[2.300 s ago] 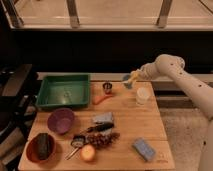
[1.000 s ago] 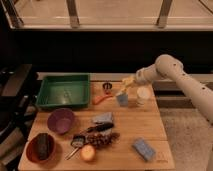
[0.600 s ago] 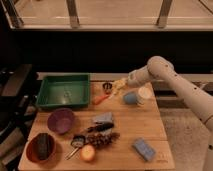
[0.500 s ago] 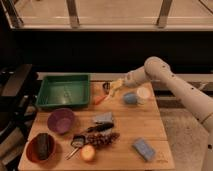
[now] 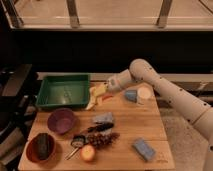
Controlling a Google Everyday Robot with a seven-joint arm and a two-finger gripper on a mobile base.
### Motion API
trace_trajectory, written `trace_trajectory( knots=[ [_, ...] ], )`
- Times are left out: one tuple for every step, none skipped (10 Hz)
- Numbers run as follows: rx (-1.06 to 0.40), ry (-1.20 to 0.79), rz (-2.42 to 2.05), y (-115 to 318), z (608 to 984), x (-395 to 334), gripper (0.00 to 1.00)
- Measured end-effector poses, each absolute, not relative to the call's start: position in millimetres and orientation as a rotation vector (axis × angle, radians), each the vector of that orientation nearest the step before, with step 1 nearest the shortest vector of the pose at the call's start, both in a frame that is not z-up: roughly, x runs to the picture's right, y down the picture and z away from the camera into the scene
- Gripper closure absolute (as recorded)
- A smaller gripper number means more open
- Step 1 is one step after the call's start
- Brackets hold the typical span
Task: Place banana in purple bowl
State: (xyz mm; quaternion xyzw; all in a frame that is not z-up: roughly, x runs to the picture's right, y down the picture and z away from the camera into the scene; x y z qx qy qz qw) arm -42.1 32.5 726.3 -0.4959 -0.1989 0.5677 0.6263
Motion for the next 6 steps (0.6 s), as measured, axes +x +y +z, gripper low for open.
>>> trace_trajectory(
  knots=[
    [-1.191,-0.473,1.258,43.1,713.9,-55.2,1.00],
    [-1.194,-0.474,1.256,43.3,712.9,-55.6,1.00],
    [-1.193,-0.474,1.260,43.5,713.3,-53.6,1.00],
    [-1.194,-0.474,1.258,43.7,713.3,-54.8,1.00],
    [-1.194,-0.474,1.256,43.4,713.1,-55.5,1.00],
    [-1.191,-0.473,1.256,43.7,713.3,-55.0,1.00]
  ],
)
